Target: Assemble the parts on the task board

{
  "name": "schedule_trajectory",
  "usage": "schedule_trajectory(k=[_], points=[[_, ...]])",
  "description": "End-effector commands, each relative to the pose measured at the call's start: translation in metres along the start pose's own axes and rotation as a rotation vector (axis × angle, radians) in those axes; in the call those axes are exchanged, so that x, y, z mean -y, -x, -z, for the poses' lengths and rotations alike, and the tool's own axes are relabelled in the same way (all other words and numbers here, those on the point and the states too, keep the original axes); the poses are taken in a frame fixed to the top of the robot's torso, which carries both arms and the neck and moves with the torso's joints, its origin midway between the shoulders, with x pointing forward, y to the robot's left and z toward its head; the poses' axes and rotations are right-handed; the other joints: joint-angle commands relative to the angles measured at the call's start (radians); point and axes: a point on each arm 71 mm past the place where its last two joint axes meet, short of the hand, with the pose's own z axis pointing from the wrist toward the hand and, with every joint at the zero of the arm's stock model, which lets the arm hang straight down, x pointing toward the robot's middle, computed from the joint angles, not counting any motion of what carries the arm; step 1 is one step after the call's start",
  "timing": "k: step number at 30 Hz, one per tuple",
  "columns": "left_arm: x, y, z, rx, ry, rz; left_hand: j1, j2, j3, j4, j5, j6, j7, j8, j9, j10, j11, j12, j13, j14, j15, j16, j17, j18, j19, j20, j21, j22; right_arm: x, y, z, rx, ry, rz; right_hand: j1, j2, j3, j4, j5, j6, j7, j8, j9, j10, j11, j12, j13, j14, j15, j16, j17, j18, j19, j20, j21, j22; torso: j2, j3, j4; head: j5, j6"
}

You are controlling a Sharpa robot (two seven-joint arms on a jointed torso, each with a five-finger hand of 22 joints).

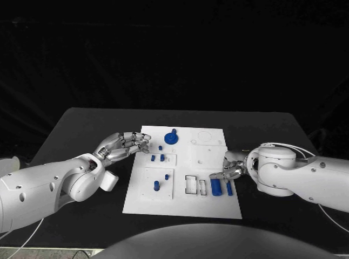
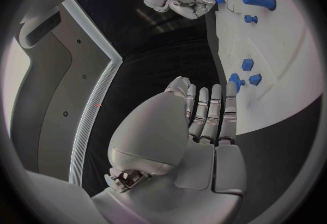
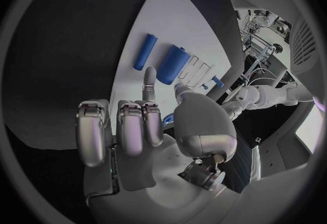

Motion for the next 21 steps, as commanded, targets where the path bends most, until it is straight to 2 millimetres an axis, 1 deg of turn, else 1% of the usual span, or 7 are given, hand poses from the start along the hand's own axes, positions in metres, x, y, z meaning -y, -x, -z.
schedule_trajectory(k=[1,5,7,8,13,18,21], points=[[0.001,0.000,0.000,-0.001,-0.012,0.005,0.011,0.003,0.005,-0.001,0.006,-0.002,0.006,0.005,0.000,0.003,0.006,0.003,-0.001,0.002,0.003,0.005,-0.002,0.000,0.007,-0.001,-0.007,0.001,-0.001,0.000,0.000,0.003,0.007,-0.007,0.003,-0.008,0.000,-0.001,-0.009,-0.008,0.001,-0.008,0.003,0.103,0.005,0.004,0.263,0.105,0.001,0.000,0.255,0.003,0.088,0.001,-0.005,0.251,-0.001,0.0003,-0.0001,0.003,0.000],[0.000,0.001,0.000,0.000,-0.008,0.004,0.012,0.003,0.007,-0.002,0.008,-0.002,0.006,0.005,0.000,0.003,0.006,0.003,-0.002,0.002,0.003,0.005,-0.002,0.000,0.007,-0.001,-0.007,0.002,-0.003,-0.001,-0.001,0.001,0.009,-0.008,-0.004,-0.009,-0.004,0.001,-0.038,-0.006,0.002,-0.015,0.012,0.103,0.006,0.004,0.263,0.104,0.002,-0.001,0.254,0.003,0.087,0.002,-0.006,0.250,0.000,0.0004,-0.0005,0.006,0.000],[0.000,0.001,0.000,0.000,-0.006,0.004,0.013,0.003,0.009,-0.002,0.009,-0.002,0.006,0.005,0.000,0.003,0.006,0.002,-0.003,0.002,0.003,0.005,-0.003,0.000,0.007,-0.001,-0.007,0.002,-0.003,-0.001,-0.001,-0.006,0.007,-0.006,-0.019,-0.013,-0.010,0.003,-0.069,-0.007,0.002,-0.021,0.019,0.103,0.007,0.004,0.263,0.104,0.002,-0.002,0.253,0.004,0.087,0.003,-0.007,0.250,0.000,0.0003,-0.0001,0.005,0.000],[0.000,0.001,-0.001,0.000,-0.005,0.004,0.013,0.003,0.009,-0.002,0.009,-0.002,0.006,0.005,0.000,0.003,0.006,0.002,-0.004,0.002,0.003,0.005,-0.003,0.000,0.007,-0.001,-0.007,0.002,-0.003,-0.002,-0.001,-0.017,0.002,-0.004,-0.037,-0.019,-0.016,0.004,-0.090,-0.009,0.003,-0.025,0.023,0.103,0.007,0.004,0.263,0.104,0.003,-0.002,0.251,0.004,0.086,0.003,-0.008,0.249,0.000,0.0001,-0.0001,0.006,0.000],[0.000,0.001,-0.001,-0.001,-0.003,0.004,0.014,0.004,0.010,-0.003,0.010,-0.002,0.007,0.006,0.000,0.004,0.006,0.002,-0.005,0.002,0.004,0.005,-0.003,0.000,0.007,-0.001,-0.007,0.003,-0.003,-0.005,-0.002,-0.049,-0.014,0.008,-0.059,-0.032,-0.027,0.003,-0.096,-0.015,0.005,-0.035,0.029,0.103,0.008,0.004,0.263,0.103,0.003,-0.005,0.246,0.005,0.085,0.003,-0.010,0.249,0.000,0.0000,-0.0004,0.006,0.000],[-0.001,0.001,-0.001,-0.003,0.000,0.005,0.015,0.004,0.012,-0.003,0.011,-0.003,0.007,0.006,0.000,0.004,0.006,0.002,-0.006,0.002,0.004,0.005,-0.004,0.000,0.007,-0.001,-0.007,0.003,-0.005,-0.008,-0.004,-0.071,-0.018,0.018,-0.043,-0.043,-0.029,0.000,-0.095,-0.022,0.007,-0.043,0.035,0.103,0.009,0.004,0.263,0.102,0.004,-0.007,0.241,0.006,0.083,0.004,-0.014,0.247,0.000,0.0001,-0.0006,0.008,0.000],[-0.001,0.001,-0.001,-0.004,0.002,0.006,0.015,0.004,0.012,-0.003,0.011,-0.003,0.007,0.006,0.000,0.004,0.006,0.002,-0.006,0.002,0.004,0.005,-0.004,0.000,0.007,-0.001,-0.007,0.003,-0.008,-0.011,-0.006,-0.088,-0.017,0.029,-0.013,-0.048,-0.026,-0.003,-0.092,-0.024,0.008,-0.048,0.045,0.103,0.011,0.004,0.263,0.101,0.006,-0.009,0.238,0.006,0.082,0.006,-0.015,0.247,0.001,0.0004,-0.0004,0.009,0.000]])
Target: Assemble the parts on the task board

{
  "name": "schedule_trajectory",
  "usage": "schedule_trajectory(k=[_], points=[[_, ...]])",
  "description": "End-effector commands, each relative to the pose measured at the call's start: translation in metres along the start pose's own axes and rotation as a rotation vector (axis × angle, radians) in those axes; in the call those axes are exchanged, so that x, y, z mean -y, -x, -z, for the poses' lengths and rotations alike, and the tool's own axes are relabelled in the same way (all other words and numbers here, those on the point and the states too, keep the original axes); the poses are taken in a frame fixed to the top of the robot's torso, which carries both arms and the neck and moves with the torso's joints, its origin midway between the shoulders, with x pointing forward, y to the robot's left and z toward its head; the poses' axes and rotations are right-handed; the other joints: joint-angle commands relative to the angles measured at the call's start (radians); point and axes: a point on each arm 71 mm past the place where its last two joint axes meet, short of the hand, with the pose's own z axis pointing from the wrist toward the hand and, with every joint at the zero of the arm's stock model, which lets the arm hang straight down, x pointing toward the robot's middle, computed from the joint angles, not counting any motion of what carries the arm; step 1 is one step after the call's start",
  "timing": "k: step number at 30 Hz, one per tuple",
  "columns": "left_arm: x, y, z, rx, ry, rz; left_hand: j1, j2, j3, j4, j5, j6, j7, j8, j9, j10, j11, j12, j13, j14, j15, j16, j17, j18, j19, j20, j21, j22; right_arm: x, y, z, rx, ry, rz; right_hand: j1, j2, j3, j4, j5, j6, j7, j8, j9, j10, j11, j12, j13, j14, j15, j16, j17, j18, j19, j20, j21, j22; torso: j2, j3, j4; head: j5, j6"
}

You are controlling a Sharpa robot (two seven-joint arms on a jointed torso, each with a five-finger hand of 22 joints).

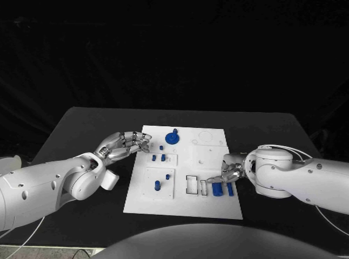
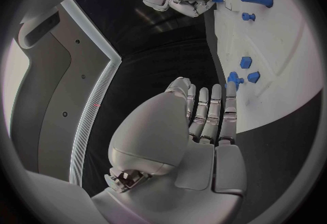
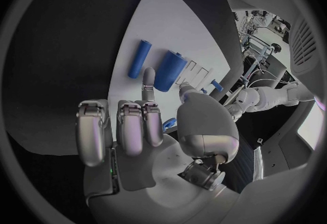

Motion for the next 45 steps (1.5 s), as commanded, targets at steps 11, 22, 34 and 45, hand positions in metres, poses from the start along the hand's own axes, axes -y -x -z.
schedule_trajectory(k=[11,22,34,45], points=[[0.000,-0.002,-0.001,-0.014,0.001,0.011,0.011,-0.002,0.008,0.001,0.004,-0.003,0.007,0.006,-0.001,0.004,0.007,0.002,-0.003,0.002,0.004,0.005,-0.002,0.000,0.006,-0.002,-0.004,0.001,-0.007,-0.012,-0.007,-0.098,-0.016,0.060,0.161,0.009,0.022,-0.050,0.244,-0.019,-0.008,0.009,0.096,0.107,0.001,0.004,0.263,0.097,0.001,-0.016,0.215,0.009,0.077,0.002,-0.018,0.242,0.001,-0.0003,0.0002,0.006,0.000],[-0.001,-0.001,-0.001,-0.013,0.004,0.011,0.011,-0.002,0.008,0.001,0.004,-0.003,0.007,0.006,-0.001,0.004,0.007,0.002,-0.003,0.002,0.004,0.005,-0.002,0.000,0.006,-0.002,-0.004,0.001,-0.008,-0.013,-0.008,-0.101,0.013,-0.053,0.292,0.020,0.137,-0.157,0.587,-0.057,-0.021,0.033,0.173,0.107,-0.012,0.004,0.263,0.095,-0.008,-0.020,0.207,0.010,0.076,-0.006,-0.020,0.241,-0.001,0.0003,-0.0005,0.013,0.000],[-0.002,-0.001,-0.001,-0.012,0.004,0.011,0.013,-0.002,0.012,0.000,0.006,-0.003,0.008,0.006,-0.001,0.005,0.008,0.002,-0.006,0.004,0.006,0.006,-0.003,0.000,0.006,-0.002,-0.004,0.002,-0.011,-0.001,0.002,-0.071,0.051,-0.265,0.277,0.000,0.264,-0.210,0.750,-0.072,-0.020,0.054,0.235,0.107,-0.013,0.004,0.263,0.092,-0.008,-0.029,0.188,0.010,0.077,-0.008,-0.019,0.241,0.000,-0.0004,0.0000,0.019,0.000],[-0.001,-0.001,-0.001,-0.010,0.004,0.010,0.014,-0.002,0.014,-0.001,0.006,-0.002,0.009,0.006,-0.001,0.007,0.008,0.002,-0.008,0.005,0.007,0.007,-0.003,0.000,0.006,-0.002,-0.004,0.003,-0.019,0.010,0.006,-0.114,0.062,-0.421,0.223,0.008,0.293,-0.203,0.666,-0.075,-0.019,0.059,0.260,0.107,-0.013,0.004,0.263,0.091,-0.008,-0.032,0.180,0.010,0.075,-0.007,-0.022,0.240,-0.001,-0.0002,0.0017,0.027,0.000]])
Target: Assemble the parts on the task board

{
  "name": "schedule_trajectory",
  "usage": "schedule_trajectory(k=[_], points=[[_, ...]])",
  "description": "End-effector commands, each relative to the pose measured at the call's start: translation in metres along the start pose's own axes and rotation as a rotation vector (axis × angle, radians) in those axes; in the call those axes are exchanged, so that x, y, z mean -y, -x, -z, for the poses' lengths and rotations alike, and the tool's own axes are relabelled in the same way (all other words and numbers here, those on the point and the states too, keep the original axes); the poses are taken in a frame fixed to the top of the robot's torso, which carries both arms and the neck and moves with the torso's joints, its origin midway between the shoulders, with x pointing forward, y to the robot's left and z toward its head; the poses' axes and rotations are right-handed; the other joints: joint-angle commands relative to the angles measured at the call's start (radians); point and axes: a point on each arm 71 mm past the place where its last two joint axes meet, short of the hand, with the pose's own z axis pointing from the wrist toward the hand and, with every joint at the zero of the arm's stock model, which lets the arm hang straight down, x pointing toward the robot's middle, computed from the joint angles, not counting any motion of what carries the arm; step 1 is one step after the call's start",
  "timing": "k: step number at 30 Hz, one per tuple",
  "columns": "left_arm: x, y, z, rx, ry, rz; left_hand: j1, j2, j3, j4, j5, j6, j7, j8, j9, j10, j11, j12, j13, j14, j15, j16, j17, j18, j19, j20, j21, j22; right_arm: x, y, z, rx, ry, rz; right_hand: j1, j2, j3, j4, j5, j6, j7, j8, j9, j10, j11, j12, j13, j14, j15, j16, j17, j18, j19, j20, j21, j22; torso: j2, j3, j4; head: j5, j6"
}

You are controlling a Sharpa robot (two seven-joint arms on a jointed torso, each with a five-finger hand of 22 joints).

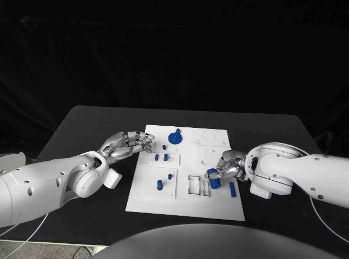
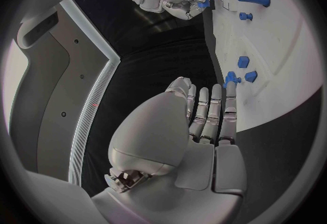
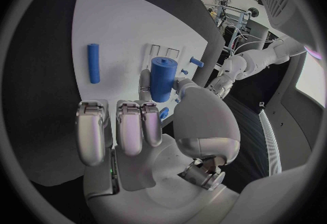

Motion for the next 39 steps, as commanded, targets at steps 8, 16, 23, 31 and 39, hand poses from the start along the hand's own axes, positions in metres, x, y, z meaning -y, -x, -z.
schedule_trajectory(k=[8,16,23,31,39], points=[[0.001,-0.001,0.001,-0.010,-0.006,0.010,0.009,0.003,0.006,0.002,0.006,0.001,0.005,0.007,-0.001,0.003,0.005,0.002,-0.001,0.002,0.004,0.007,-0.001,0.000,0.006,-0.002,-0.004,0.001,-0.007,-0.013,-0.010,-0.072,0.003,-0.094,-0.031,0.021,0.194,-0.171,-0.052,-0.017,-0.005,-0.013,0.057,0.106,-0.001,0.004,0.263,0.087,0.002,-0.009,0.171,0.012,0.073,-0.003,-0.011,0.239,0.000,-0.0002,-0.0002,0.010,0.000],[0.001,-0.002,0.000,-0.015,-0.006,0.013,0.009,0.003,0.007,0.002,0.007,0.001,0.005,0.007,-0.001,0.004,0.005,0.003,-0.002,0.002,0.004,0.008,-0.002,0.000,0.006,-0.002,-0.004,0.002,-0.011,-0.021,-0.020,-0.086,-0.004,-0.093,-0.067,0.027,0.188,-0.150,-0.116,-0.018,-0.001,-0.029,0.046,0.106,0.003,0.004,0.263,0.086,0.007,-0.011,0.166,0.013,0.071,0.001,-0.015,0.238,0.000,0.0000,-0.0010,0.014,0.000],[0.001,-0.002,0.000,-0.017,-0.005,0.014,0.009,0.003,0.007,0.002,0.007,0.001,0.005,0.007,-0.001,0.004,0.005,0.003,-0.002,0.002,0.004,0.008,-0.002,0.000,0.006,-0.002,-0.004,0.002,-0.013,-0.025,-0.025,-0.094,-0.013,-0.083,-0.111,0.035,0.162,-0.117,-0.265,-0.018,0.006,-0.050,0.029,0.106,0.009,0.004,0.263,0.085,0.014,-0.014,0.160,0.015,0.068,0.008,-0.022,0.235,0.000,0.0000,-0.0009,0.016,0.000],[0.001,-0.002,0.000,-0.021,-0.004,0.016,0.010,0.003,0.009,0.001,0.007,0.001,0.005,0.007,-0.001,0.004,0.006,0.003,-0.003,0.002,0.005,0.008,-0.002,0.000,0.006,-0.003,-0.004,0.002,-0.016,-0.027,-0.026,-0.095,-0.010,-0.066,-0.132,0.040,0.142,-0.096,-0.330,-0.021,0.011,-0.064,0.017,0.106,0.013,0.004,0.263,0.085,0.018,-0.016,0.156,0.016,0.065,0.012,-0.029,0.233,0.000,0.0001,-0.0007,0.016,0.000],[0.001,-0.002,0.000,-0.021,-0.003,0.016,0.010,0.003,0.010,0.001,0.008,0.001,0.006,0.007,-0.001,0.005,0.006,0.002,-0.004,0.003,0.005,0.008,-0.002,-0.001,0.006,-0.003,-0.004,0.002,-0.017,-0.030,-0.027,-0.118,-0.027,-0.033,-0.158,0.036,0.107,-0.070,-0.437,-0.035,0.018,-0.086,-0.001,0.106,0.018,0.004,0.263,0.083,0.026,-0.021,0.146,0.019,0.059,0.020,-0.042,0.228,0.000,-0.0001,-0.0011,0.019,0.000]])
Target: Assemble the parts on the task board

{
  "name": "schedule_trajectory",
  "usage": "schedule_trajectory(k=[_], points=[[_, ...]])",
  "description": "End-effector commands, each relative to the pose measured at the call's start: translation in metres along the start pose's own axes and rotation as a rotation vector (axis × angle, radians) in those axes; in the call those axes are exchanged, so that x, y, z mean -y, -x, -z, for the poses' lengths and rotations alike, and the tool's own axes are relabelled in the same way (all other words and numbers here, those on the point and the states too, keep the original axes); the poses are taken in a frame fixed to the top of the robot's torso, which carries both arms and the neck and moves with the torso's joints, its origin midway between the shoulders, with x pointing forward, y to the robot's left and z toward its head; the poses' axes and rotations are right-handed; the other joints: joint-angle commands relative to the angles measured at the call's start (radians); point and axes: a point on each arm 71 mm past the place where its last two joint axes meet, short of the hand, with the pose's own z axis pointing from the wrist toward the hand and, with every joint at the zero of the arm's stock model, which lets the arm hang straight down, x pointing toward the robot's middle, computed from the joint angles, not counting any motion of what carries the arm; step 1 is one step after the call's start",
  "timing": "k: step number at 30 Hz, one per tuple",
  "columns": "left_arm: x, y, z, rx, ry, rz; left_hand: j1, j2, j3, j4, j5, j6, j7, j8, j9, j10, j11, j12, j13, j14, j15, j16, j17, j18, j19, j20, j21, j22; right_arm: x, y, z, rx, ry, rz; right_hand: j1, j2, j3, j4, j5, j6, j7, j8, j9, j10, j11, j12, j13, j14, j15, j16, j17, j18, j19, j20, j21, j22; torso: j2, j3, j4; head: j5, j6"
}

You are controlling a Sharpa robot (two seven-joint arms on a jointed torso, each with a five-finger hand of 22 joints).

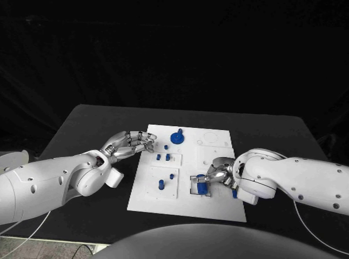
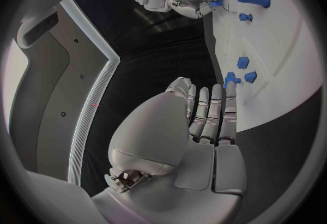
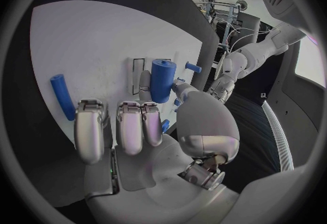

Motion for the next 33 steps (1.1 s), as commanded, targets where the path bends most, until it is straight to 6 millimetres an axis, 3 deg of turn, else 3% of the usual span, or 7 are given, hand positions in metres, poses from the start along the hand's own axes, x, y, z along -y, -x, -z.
schedule_trajectory(k=[1,16,20,27,33], points=[[0.0008,-0.0023,-0.0008,-0.019,-0.006,0.014,0.010,0.003,0.005,0.001,0.004,0.001,0.006,0.007,-0.001,0.001,0.002,0.002,-0.001,0.003,0.005,0.004,-0.002,-0.001,0.006,-0.003,-0.004,0.001,0.0024,-0.0034,-0.0015,-0.023,-0.026,0.036,-0.012,-0.001,-0.021,0.011,-0.036,-0.009,0.004,-0.008,-0.005,0.103,0.008,0.004,0.263,0.083,0.006,-0.006,0.146,0.020,0.060,0.007,-0.005,0.228,0.000,-0.0001,-0.0003,0.002,0.000],[0.0003,-0.0030,-0.0015,-0.025,-0.001,0.016,0.011,0.004,0.007,0.000,0.005,0.001,0.006,0.007,-0.001,0.002,0.003,0.002,-0.002,0.003,0.005,0.004,-0.002,-0.001,0.006,-0.003,-0.005,0.002,0.0010,-0.0065,-0.0032,-0.035,-0.026,0.045,-0.068,0.007,-0.100,0.081,-0.223,-0.018,0.011,-0.019,-0.018,0.103,0.013,0.004,0.263,0.082,0.012,-0.007,0.141,0.021,0.058,0.014,-0.014,0.226,0.000,0.0000,0.0002,0.004,0.000],[0.0000,-0.0028,-0.0015,-0.025,0.001,0.016,0.011,0.004,0.007,0.000,0.005,0.001,0.006,0.007,-0.001,0.002,0.003,0.002,-0.002,0.003,0.005,0.004,-0.002,-0.001,0.006,-0.003,-0.005,0.002,0.0012,-0.0066,-0.0033,-0.035,-0.026,0.044,-0.081,0.011,-0.114,0.091,-0.238,-0.020,0.012,-0.019,-0.019,0.103,0.014,0.004,0.263,0.082,0.013,-0.007,0.140,0.022,0.057,0.014,-0.017,0.225,0.000,0.0000,-0.0001,0.005,0.000],[-0.0009,-0.0026,-0.0016,-0.026,0.004,0.017,0.011,0.004,0.007,0.000,0.005,0.001,0.006,0.007,-0.001,0.002,0.003,0.002,-0.002,0.003,0.005,0.004,-0.002,-0.001,0.006,-0.003,-0.005,0.002,0.0007,-0.0072,-0.0033,-0.036,-0.020,0.044,-0.103,0.016,-0.148,0.093,-0.227,-0.018,0.011,-0.016,-0.018,0.103,0.013,0.004,0.263,0.082,0.013,-0.007,0.141,0.023,0.056,0.015,-0.018,0.225,0.000,-0.0002,0.0000,0.006,0.000],[-0.0021,-0.0028,-0.0013,-0.027,0.007,0.019,0.012,0.004,0.008,0.000,0.005,0.001,0.007,0.007,-0.001,0.002,0.003,0.002,-0.003,0.003,0.005,0.004,-0.003,-0.001,0.006,-0.003,-0.005,0.002,0.0004,-0.0075,-0.0030,-0.039,-0.013,0.045,-0.108,0.023,-0.174,0.091,-0.242,-0.006,0.007,0.004,-0.005,0.103,0.010,0.004,0.263,0.083,0.010,-0.006,0.142,0.023,0.057,0.013,-0.018,0.225,0.000,-0.0001,0.0003,0.007,0.000]])
